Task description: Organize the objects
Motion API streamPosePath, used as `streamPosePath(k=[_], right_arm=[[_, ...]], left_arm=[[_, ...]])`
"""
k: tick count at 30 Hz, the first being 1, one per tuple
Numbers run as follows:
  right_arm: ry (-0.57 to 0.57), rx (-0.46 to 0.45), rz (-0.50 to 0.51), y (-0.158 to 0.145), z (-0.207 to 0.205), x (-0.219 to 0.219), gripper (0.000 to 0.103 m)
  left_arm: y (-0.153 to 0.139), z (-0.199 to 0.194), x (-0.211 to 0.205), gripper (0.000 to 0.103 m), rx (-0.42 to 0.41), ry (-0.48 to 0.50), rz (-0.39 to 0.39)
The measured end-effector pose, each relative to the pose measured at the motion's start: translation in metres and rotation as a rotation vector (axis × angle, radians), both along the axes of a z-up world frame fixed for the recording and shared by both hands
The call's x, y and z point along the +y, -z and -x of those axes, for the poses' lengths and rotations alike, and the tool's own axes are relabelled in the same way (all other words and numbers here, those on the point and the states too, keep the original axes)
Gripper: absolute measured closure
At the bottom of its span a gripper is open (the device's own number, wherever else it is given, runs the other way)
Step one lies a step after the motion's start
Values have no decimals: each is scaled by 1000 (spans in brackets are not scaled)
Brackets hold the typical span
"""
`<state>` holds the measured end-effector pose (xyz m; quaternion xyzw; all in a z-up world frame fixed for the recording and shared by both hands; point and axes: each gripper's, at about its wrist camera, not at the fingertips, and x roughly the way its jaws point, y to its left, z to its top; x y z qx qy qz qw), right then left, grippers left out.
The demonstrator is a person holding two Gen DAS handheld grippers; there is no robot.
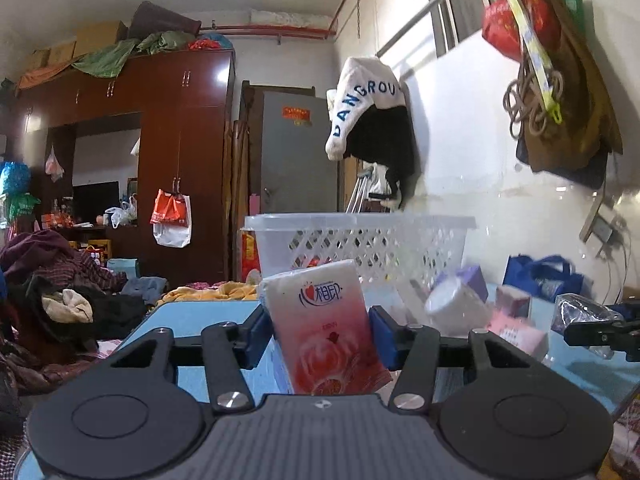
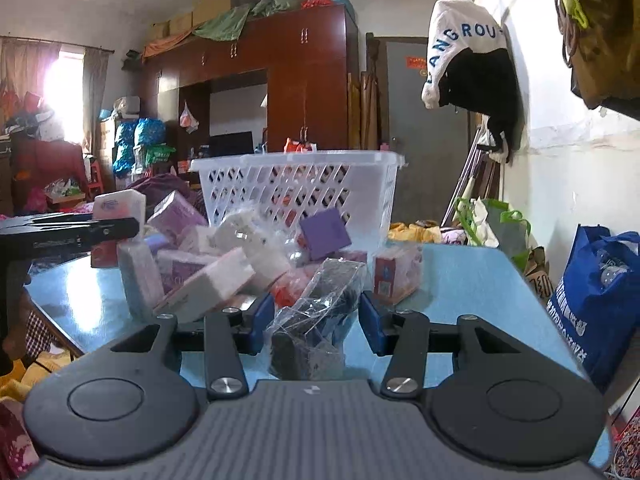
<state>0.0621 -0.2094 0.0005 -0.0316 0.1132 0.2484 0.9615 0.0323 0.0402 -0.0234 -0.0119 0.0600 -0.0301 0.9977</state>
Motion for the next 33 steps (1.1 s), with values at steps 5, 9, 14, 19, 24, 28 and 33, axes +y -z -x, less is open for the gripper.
streamPosePath(k=[5,9,14,19,24,28,33], right_arm=[[-3,-30,2,-14,-5,5,53],[-18,-41,-19,-30,-16,8,53],[-33,-56,-19,-61,-45,20,53],[-41,-51,-21,-102,-101,45,53],[-16,-23,34,-120,-159,74,54],[9,-6,101,-113,-175,89,54],[5,10,102,-103,-180,91,51]], left_arm=[[-8,-2,19,47,-13,69,71],[-20,-10,31,47,-22,87,112],[-49,-34,34,47,-16,141,141],[-95,-85,30,47,-19,170,178],[-116,-159,14,47,105,122,156],[-109,-184,6,47,164,87,116],[-101,-198,0,43,200,50,50]])
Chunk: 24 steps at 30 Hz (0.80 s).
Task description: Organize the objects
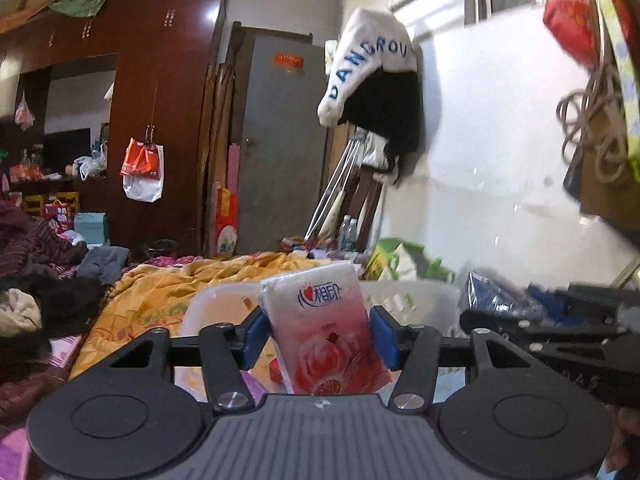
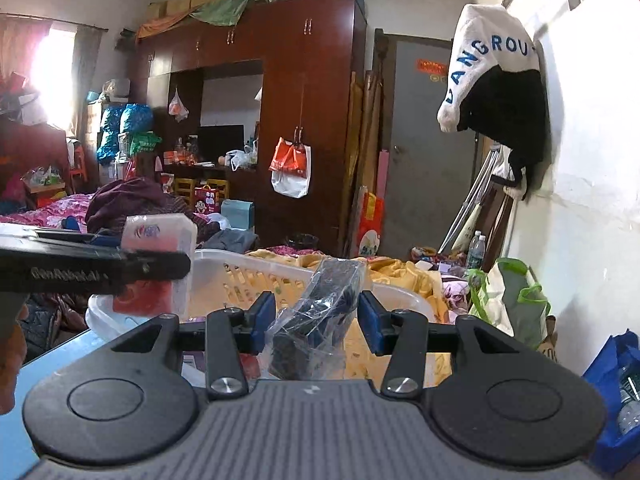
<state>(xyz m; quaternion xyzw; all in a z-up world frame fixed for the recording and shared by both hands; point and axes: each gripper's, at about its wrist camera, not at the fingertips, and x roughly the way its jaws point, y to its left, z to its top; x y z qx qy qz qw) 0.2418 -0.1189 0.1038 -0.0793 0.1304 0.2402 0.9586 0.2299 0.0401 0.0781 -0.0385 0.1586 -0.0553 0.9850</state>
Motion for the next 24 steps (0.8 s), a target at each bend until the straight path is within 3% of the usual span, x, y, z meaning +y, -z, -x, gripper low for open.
streamPosePath(k=[1,2,3,5,8,13,17,21,24], right_arm=[[0,-4,10,1,0,1,50],[9,-17,14,2,3,1,41],[19,-29,5,2,5,-1,24],[21,-51,-52,1,18,-11,7],[15,-64,-105,3,43,-32,0],[130,92,-140,46,75,-75,0],[134,274,-163,80,76,-97,3],[162,267,-137,88,79,-93,11],[161,271,-120,86,77,-90,24]], left_arm=[[0,-3,-2,40,-7,-9,-22],[1,-2,-2,37,-13,-17,-30],[1,0,1,36,-16,-14,-18],[1,11,9,35,-30,4,27],[0,43,18,26,-79,18,50],[27,117,26,14,-128,29,45],[56,141,28,13,-82,68,98],[68,138,19,13,-71,54,89],[75,131,16,14,-36,38,87]])
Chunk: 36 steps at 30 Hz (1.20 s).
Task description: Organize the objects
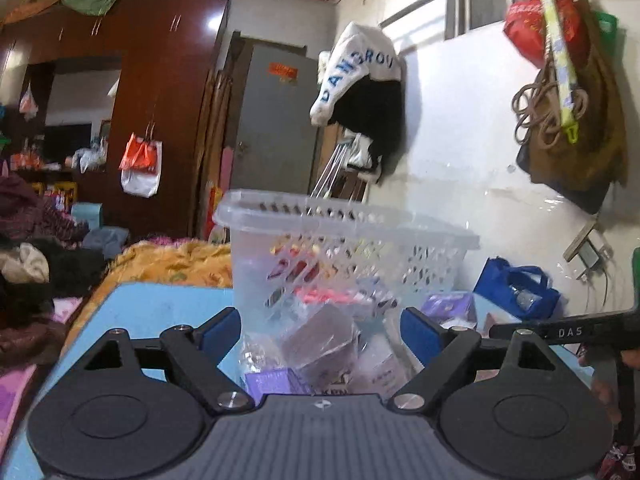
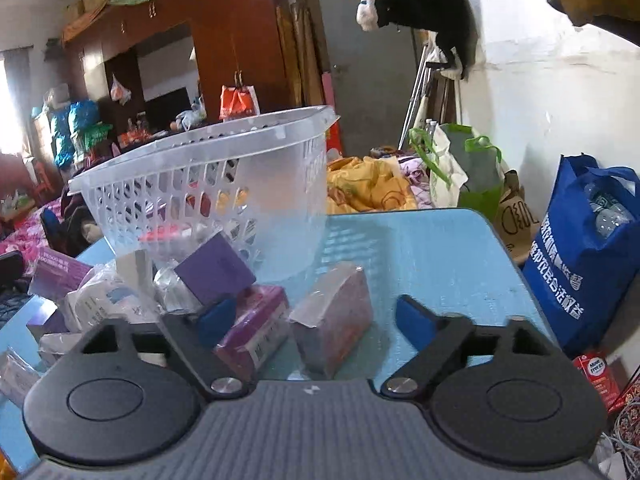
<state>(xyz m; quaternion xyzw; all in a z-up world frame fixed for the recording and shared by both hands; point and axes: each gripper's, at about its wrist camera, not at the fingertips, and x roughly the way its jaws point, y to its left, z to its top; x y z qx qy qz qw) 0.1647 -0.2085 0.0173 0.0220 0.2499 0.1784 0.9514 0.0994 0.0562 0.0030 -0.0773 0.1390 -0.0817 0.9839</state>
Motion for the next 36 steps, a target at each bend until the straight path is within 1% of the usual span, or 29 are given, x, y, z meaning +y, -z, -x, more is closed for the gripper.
streamPosePath(k=[2,4,5,7,9,11,13,17,19,21,22,24,27,28,30,31,32,33,36], right_arm=[[16,0,24,2,-1,3,26],[19,9,12,2,-6,1,29],[27,8,15,2,-7,0,32],[51,-3,28,3,-6,2,34],[80,-16,35,2,-5,1,43],[98,-12,27,3,-5,-2,47],[102,-7,21,3,-6,-3,47],[104,-10,40,2,-8,-1,49],[112,-4,43,2,-9,-1,51],[117,13,48,3,-12,0,65],[120,22,46,3,-13,-1,67],[122,22,30,3,-13,-3,67],[125,21,53,3,-13,1,67],[125,23,63,4,-14,2,68],[121,27,60,4,-14,3,69],[119,30,55,4,-14,2,69],[115,34,49,4,-15,1,70],[112,36,42,5,-15,0,71],[117,30,19,5,-14,-3,73]], left_arm=[[4,-3,1,14,11,-1,14],[8,-5,0,14,18,-6,5],[11,-3,0,14,17,-12,0],[13,-4,0,14,16,-24,2],[15,-3,-1,14,14,-27,4],[15,-4,-1,14,16,-37,2],[15,-6,-2,14,17,-40,0],[14,-7,-6,14,17,-52,-17],[14,-8,-9,14,17,-61,-28],[15,-9,-12,14,20,-70,-38],[15,-10,-12,14,23,-74,-43],[15,-11,-13,14,28,-76,-53],[14,-13,-13,16,36,-71,-33],[14,-14,-12,18,39,-69,-26],[15,-16,-12,30,50,-63,-20],[16,-16,-13,42,60,-58,-25],[18,-17,-13,51,68,-52,-34],[19,-17,-15,51,71,-44,-39],[18,-11,-13,51,35,-49,-31]])
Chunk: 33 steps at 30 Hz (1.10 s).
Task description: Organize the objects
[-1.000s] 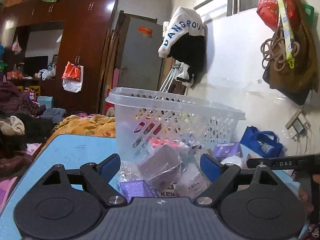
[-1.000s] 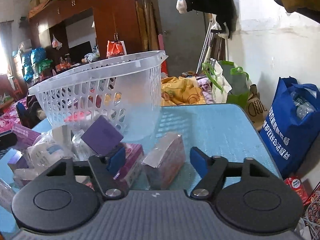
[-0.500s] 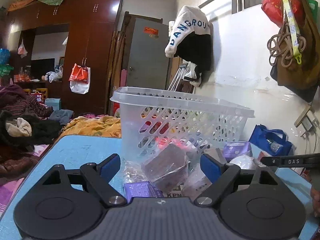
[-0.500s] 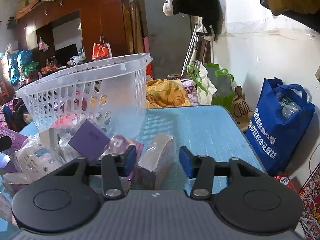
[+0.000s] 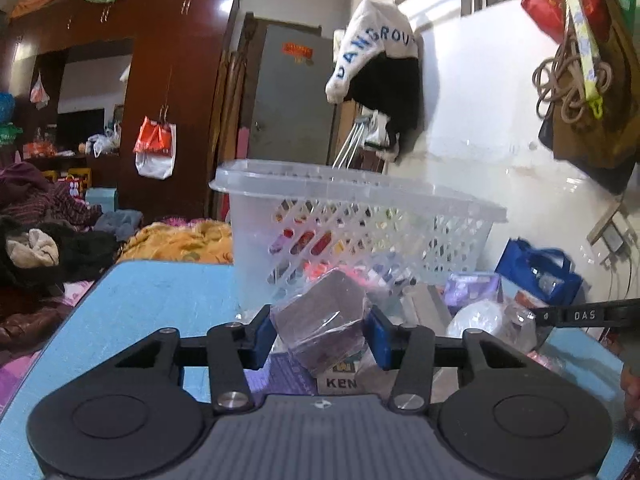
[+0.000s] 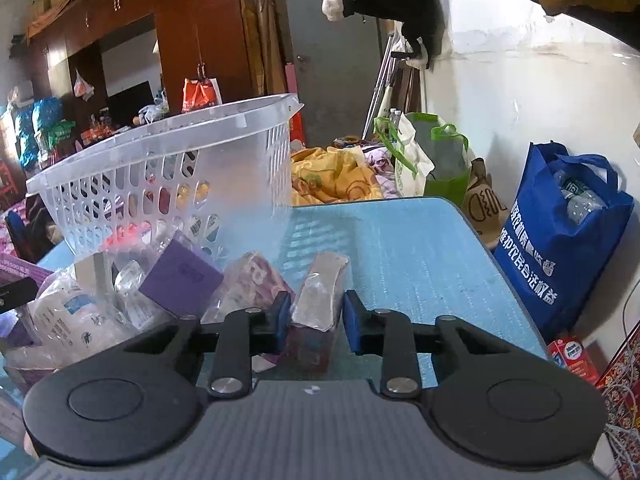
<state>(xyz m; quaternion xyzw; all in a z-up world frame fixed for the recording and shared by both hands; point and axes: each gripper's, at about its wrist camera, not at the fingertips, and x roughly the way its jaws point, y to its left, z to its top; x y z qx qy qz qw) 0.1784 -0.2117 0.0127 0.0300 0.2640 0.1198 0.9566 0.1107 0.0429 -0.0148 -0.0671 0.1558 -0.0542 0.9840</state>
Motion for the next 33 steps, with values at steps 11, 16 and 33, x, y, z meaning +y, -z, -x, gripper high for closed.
streamPosePath(k=[11,16,33], right_arm=[[-25,-151,17,-8,22,6,74],[-41,-214,26,-11,31,10,74],[-169,-367,-61,-33,62,11,74]], left_arm=[[-3,15,14,52,-116,2,79],[-4,23,17,52,-175,5,94],[-18,38,19,52,-287,32,89]])
